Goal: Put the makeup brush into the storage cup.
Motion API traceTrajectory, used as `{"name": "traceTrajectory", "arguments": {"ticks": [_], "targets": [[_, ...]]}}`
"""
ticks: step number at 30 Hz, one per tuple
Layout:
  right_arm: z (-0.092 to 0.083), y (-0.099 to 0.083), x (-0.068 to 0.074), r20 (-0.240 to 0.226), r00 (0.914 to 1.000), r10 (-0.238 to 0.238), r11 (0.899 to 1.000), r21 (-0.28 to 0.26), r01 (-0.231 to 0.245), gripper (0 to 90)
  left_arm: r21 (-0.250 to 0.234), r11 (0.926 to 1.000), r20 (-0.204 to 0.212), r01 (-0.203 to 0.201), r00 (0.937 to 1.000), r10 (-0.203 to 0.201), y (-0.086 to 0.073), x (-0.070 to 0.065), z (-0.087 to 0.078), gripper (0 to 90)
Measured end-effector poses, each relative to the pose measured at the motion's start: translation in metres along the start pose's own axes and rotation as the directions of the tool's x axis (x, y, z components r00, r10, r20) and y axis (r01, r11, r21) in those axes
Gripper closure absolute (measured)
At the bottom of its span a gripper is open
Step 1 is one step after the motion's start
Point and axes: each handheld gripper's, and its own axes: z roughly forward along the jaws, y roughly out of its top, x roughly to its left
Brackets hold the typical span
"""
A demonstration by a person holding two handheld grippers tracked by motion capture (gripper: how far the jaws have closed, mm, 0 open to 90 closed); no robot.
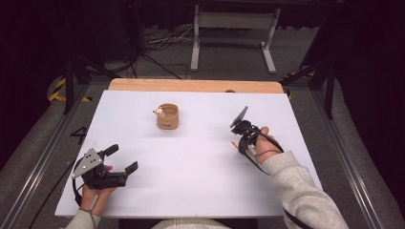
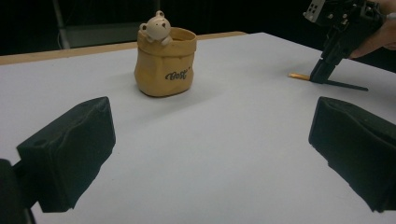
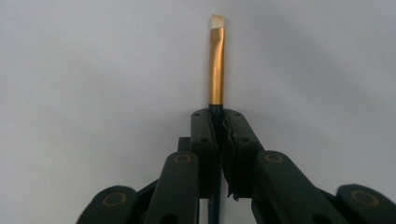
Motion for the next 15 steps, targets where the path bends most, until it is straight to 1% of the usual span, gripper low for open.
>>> {"name": "traceTrajectory", "arguments": {"ticks": [1, 3, 6, 13, 14, 15], "targets": [[0.000, 0.000, 0.000, 0.004, 0.9999, -0.011, 1.000, -0.002, 0.011, 83.8, 0.000, 1.0000, 0.001, 0.000, 1.0000, 0.000, 0.000, 0.000, 0.000, 1.3], [0.000, 0.000, 0.001, 0.011, 0.9998, -0.013, 1.000, -0.003, 0.014, 83.9, 0.000, 1.0000, 0.000, 0.001, 1.0000, -0.001, 0.000, 0.000, 0.000, 1.3], [-0.002, -0.001, 0.001, 0.009, 0.9999, -0.015, 1.000, -0.011, 0.015, 84.0, 0.004, 1.0000, 0.003, -0.003, 1.0000, 0.003, 0.000, 0.000, 0.000, 1.3], [-0.016, -0.001, 0.003, -0.004, 0.9998, -0.021, 0.998, -0.057, 0.020, 84.1, 0.001, 1.0000, 0.001, -0.008, 1.0000, 0.008, 0.000, 0.000, 0.001, 1.3], [-0.019, -0.002, 0.003, -0.001, 0.9997, -0.024, 0.997, -0.076, 0.024, 84.1, 0.001, 1.0000, 0.001, -0.008, 1.0000, 0.008, 0.000, 0.000, 0.001, 1.3], [-0.021, -0.002, 0.004, 0.000, 0.9997, -0.024, 0.996, -0.083, 0.024, 84.1, 0.002, 1.0000, 0.001, -0.009, 1.0000, 0.009, 0.000, 0.000, 0.001, 1.3]]}}
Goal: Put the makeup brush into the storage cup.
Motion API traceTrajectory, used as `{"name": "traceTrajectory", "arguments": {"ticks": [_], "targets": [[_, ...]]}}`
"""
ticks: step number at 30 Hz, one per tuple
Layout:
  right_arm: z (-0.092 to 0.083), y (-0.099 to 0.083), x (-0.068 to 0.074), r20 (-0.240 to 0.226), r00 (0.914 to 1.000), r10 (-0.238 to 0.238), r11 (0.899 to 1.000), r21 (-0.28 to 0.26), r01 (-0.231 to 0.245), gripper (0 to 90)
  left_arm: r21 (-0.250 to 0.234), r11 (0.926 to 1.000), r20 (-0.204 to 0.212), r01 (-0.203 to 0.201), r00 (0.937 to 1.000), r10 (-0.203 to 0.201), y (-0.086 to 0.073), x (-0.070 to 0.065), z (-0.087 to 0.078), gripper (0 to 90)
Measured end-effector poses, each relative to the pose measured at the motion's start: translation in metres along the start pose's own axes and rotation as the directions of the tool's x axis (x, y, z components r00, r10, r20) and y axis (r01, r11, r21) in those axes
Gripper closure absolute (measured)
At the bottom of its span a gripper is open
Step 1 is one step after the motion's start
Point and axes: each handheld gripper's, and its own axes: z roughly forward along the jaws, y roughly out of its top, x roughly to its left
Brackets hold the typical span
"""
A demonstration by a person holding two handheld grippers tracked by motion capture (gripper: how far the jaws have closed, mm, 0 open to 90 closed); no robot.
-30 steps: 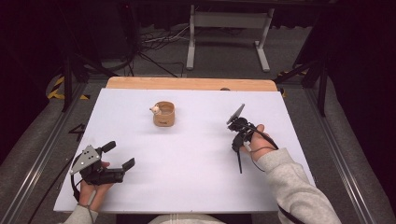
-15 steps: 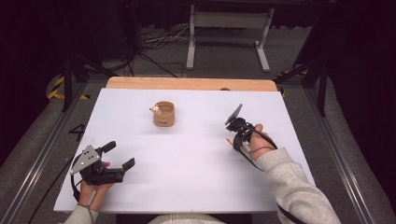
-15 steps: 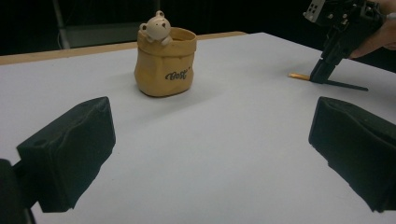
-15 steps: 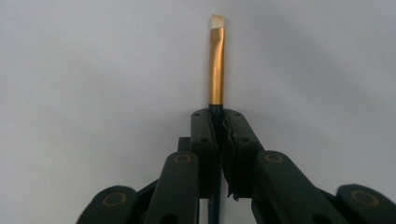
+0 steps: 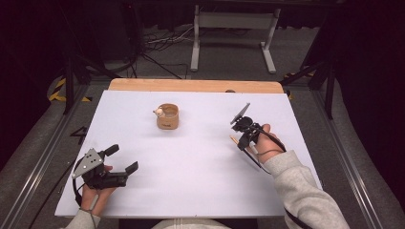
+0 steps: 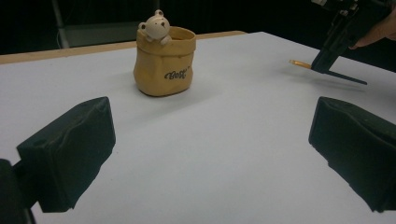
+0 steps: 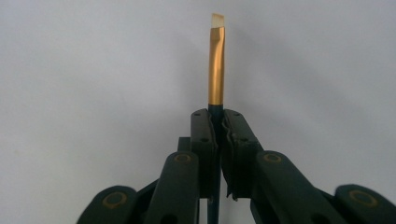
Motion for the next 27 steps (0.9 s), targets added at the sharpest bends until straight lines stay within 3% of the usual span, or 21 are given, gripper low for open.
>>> {"name": "traceTrajectory", "arguments": {"ticks": [7, 11, 12, 14, 15, 16, 17, 18, 19, 20, 21, 22, 27], "targets": [[-0.015, 0.000, 0.006, 0.000, 0.9999, -0.015, 0.997, -0.079, 0.015, 84.1, 0.002, 1.0000, 0.000, 0.002, 1.0000, -0.002, 0.000, 0.000, 0.000, 1.2], [-0.028, -0.001, 0.010, -0.001, 0.9990, -0.044, 0.984, -0.172, 0.043, 84.1, 0.001, 1.0000, 0.001, 0.000, 1.0000, 0.000, 0.000, 0.000, 0.000, 1.2], [-0.033, -0.003, 0.011, -0.005, 0.9983, -0.058, 0.975, -0.214, 0.055, 84.1, -0.001, 1.0000, 0.001, 0.001, 1.0000, -0.001, 0.000, 0.000, 0.000, 1.2], [-0.035, -0.004, 0.012, -0.008, 0.9980, -0.063, 0.970, -0.237, 0.059, 84.0, -0.001, 1.0000, 0.001, 0.001, 1.0000, -0.001, 0.000, 0.000, 0.000, 1.2], [-0.038, -0.005, 0.012, -0.011, 0.9973, -0.072, 0.963, -0.263, 0.067, 84.1, -0.002, 1.0000, 0.001, 0.001, 1.0000, -0.001, 0.000, 0.000, 0.000, 1.2], [-0.042, -0.007, 0.014, -0.008, 0.9965, -0.083, 0.948, -0.310, 0.076, 84.0, -0.001, 1.0000, 0.001, 0.001, 1.0000, -0.001, 0.000, 0.000, 0.000, 1.2], [-0.042, -0.007, 0.014, -0.008, 0.9965, -0.083, 0.948, -0.310, 0.076, 84.0, 0.000, 1.0000, 0.001, 0.001, 1.0000, -0.001, 0.000, 0.000, 0.000, 1.2], [-0.047, -0.010, 0.016, -0.010, 0.9952, -0.098, 0.929, -0.358, 0.087, 84.0, 0.002, 1.0000, 0.002, 0.002, 1.0000, -0.002, 0.000, 0.000, 0.000, 1.2], [-0.049, -0.011, 0.017, -0.010, 0.9943, -0.106, 0.920, -0.381, 0.094, 84.0, 0.002, 1.0000, 0.002, 0.002, 1.0000, -0.002, 0.000, 0.000, 0.000, 1.2], [-0.049, -0.011, 0.017, -0.010, 0.9943, -0.106, 0.920, -0.381, 0.094, 84.0, -0.001, 1.0000, 0.002, 0.004, 1.0000, -0.004, 0.000, 0.000, 0.001, 1.2], [-0.051, -0.012, 0.018, -0.008, 0.9932, -0.116, 0.906, -0.411, 0.102, 84.0, -0.001, 1.0000, 0.002, 0.004, 1.0000, -0.004, 0.000, 0.000, 0.001, 1.2], [-0.052, -0.013, 0.019, -0.011, 0.9929, -0.118, 0.900, -0.423, 0.102, 84.0, 0.000, 1.0000, 0.002, 0.003, 1.0000, -0.003, 0.000, -0.001, 0.001, 1.2], [-0.060, -0.020, 0.021, -0.061, 0.9882, -0.140, 0.844, -0.529, 0.087, 84.0, 0.002, 1.0000, 0.003, 0.004, 1.0000, -0.004, -0.001, -0.001, 0.001, 1.3]]}}
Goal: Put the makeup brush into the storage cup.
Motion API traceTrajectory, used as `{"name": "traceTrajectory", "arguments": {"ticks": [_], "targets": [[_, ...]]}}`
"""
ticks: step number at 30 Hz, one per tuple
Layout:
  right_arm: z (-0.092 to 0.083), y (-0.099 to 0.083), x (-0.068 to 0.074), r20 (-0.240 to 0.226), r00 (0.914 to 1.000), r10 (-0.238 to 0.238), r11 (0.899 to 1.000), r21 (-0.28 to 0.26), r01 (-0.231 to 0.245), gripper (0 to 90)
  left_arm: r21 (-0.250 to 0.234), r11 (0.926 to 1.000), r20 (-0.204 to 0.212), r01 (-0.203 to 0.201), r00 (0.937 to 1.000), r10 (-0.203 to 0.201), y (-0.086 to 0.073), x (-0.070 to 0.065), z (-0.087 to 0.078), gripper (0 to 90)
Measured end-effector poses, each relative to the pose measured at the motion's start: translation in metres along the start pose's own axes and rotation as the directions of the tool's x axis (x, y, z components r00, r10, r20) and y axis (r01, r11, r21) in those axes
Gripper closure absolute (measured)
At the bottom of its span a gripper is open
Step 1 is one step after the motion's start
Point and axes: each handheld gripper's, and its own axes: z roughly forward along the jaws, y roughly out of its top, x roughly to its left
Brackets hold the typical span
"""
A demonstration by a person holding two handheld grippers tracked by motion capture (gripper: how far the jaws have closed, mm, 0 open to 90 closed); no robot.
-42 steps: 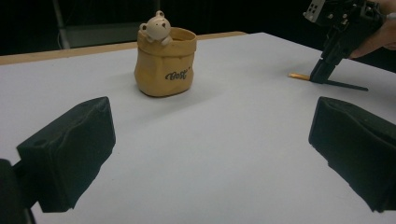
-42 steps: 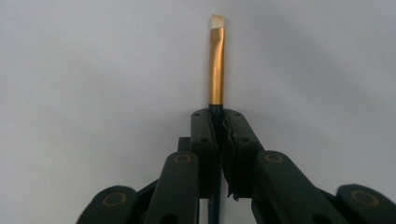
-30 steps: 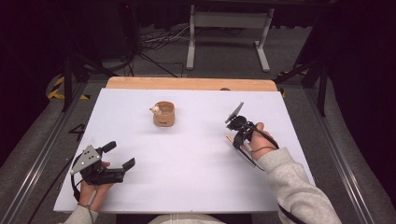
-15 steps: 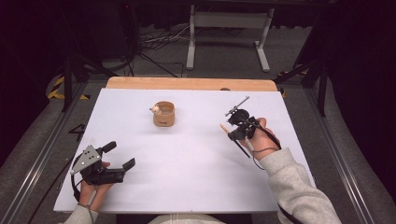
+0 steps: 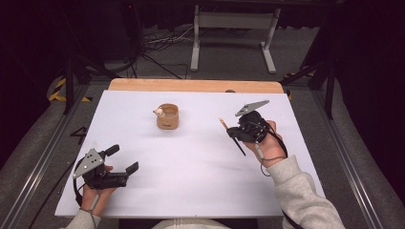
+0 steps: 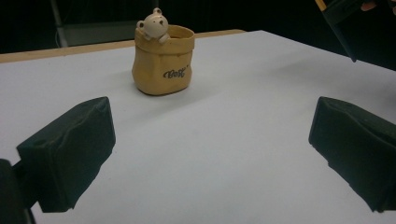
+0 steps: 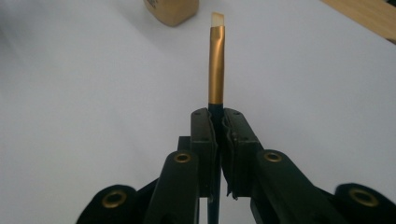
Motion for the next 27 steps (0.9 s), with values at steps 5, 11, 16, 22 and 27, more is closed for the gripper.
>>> {"name": "traceTrajectory", "arguments": {"ticks": [5, 11, 16, 22, 27], "targets": [[-0.005, -0.004, 0.003, -0.052, 0.9986, -0.011, 0.993, -0.118, 0.004, 84.1, 0.002, 1.0000, 0.002, 0.001, 1.0000, -0.001, 0.000, 0.000, 0.000, 1.2], [-0.006, -0.009, 0.005, -0.105, 0.9941, -0.028, 0.977, -0.215, 0.005, 84.0, 0.003, 1.0000, 0.003, 0.002, 1.0000, -0.002, 0.000, 0.000, 0.000, 1.2], [-0.006, -0.017, 0.008, -0.143, 0.9856, -0.090, 0.943, -0.332, 0.038, 84.0, 0.004, 1.0000, 0.003, 0.004, 1.0000, -0.004, 0.000, 0.000, 0.000, 1.2], [-0.003, -0.023, 0.012, -0.164, 0.9801, -0.111, 0.910, -0.413, 0.034, 84.0, 0.004, 1.0000, 0.005, 0.004, 1.0000, -0.004, 0.000, -0.001, 0.001, 1.2], [0.001, -0.029, 0.019, -0.137, 0.9804, -0.141, 0.870, -0.490, 0.057, 83.9, 0.004, 1.0000, 0.006, 0.003, 1.0000, -0.003, 0.000, 0.000, 0.001, 1.3]]}}
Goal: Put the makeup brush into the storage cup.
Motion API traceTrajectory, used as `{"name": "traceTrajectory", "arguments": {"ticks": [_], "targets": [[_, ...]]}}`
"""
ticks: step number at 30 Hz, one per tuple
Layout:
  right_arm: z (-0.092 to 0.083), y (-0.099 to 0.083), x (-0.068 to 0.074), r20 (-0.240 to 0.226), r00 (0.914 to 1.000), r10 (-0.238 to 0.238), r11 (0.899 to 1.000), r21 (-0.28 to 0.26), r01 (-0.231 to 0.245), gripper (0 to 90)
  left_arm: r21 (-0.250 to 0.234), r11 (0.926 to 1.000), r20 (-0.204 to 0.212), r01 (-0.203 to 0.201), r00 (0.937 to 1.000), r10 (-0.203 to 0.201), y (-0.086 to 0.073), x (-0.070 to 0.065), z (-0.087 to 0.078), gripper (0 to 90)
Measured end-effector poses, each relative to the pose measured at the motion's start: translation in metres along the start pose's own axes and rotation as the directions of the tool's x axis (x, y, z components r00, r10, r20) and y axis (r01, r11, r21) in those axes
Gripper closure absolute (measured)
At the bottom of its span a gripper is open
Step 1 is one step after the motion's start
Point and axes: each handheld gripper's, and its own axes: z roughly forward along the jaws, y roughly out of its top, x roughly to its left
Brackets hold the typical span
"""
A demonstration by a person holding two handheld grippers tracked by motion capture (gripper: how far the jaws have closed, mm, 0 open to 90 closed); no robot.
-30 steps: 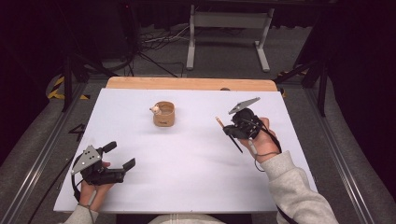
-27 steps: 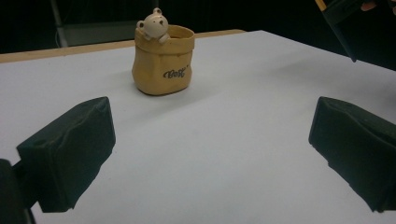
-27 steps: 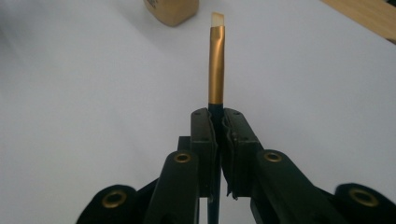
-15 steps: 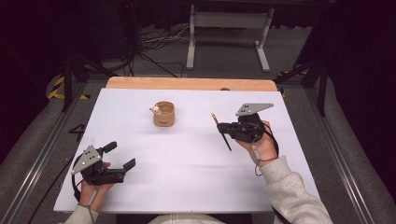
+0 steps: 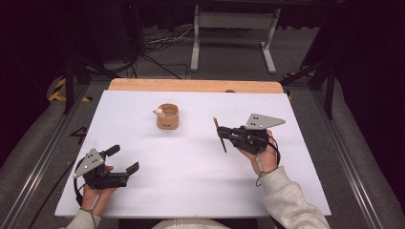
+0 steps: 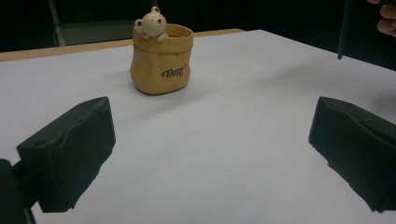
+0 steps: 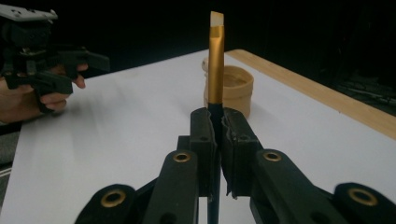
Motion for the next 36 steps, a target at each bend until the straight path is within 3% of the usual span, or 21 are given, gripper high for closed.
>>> {"name": "traceTrajectory", "arguments": {"ticks": [4, 9, 15, 23, 28, 31, 36], "targets": [[0.003, -0.003, 0.006, -0.034, 0.9993, -0.014, 0.996, -0.089, 0.011, 84.0, -0.001, 1.0000, 0.000, 0.001, 1.0000, -0.001, 0.000, 0.000, 0.000, 1.2], [0.011, -0.008, 0.011, -0.064, 0.9975, -0.032, 0.990, -0.142, 0.022, 83.9, -0.003, 1.0000, 0.001, 0.000, 1.0000, 0.000, 0.000, 0.000, 0.000, 1.3], [0.020, -0.015, 0.013, -0.096, 0.9954, -0.002, 0.980, -0.197, -0.017, 83.9, -0.001, 1.0000, 0.003, 0.000, 1.0000, 0.000, 0.000, 0.000, 0.000, 1.3], [0.035, -0.024, 0.020, -0.105, 0.9941, 0.030, 0.963, -0.262, -0.056, 83.9, -0.013, 0.9999, 0.009, 0.008, 0.9999, -0.008, 0.002, -0.001, 0.003, 1.4], [0.041, -0.023, 0.026, -0.093, 0.9952, 0.028, 0.958, -0.281, -0.053, 83.9, -0.008, 1.0000, 0.021, -0.001, 0.9998, 0.002, 0.002, -0.004, 0.006, 1.5], [0.046, -0.025, 0.029, -0.099, 0.9949, 0.019, 0.962, -0.271, -0.045, 83.8, -0.022, 0.9993, 0.037, 0.032, 0.9988, -0.031, 0.005, -0.003, 0.010, 2.5], [0.048, -0.027, 0.030, -0.096, 0.9952, 0.019, 0.966, -0.256, -0.043, 83.8, -0.025, 0.9994, 0.050, 0.026, 0.9984, -0.024, 0.009, -0.005, 0.012, 2.9]]}}
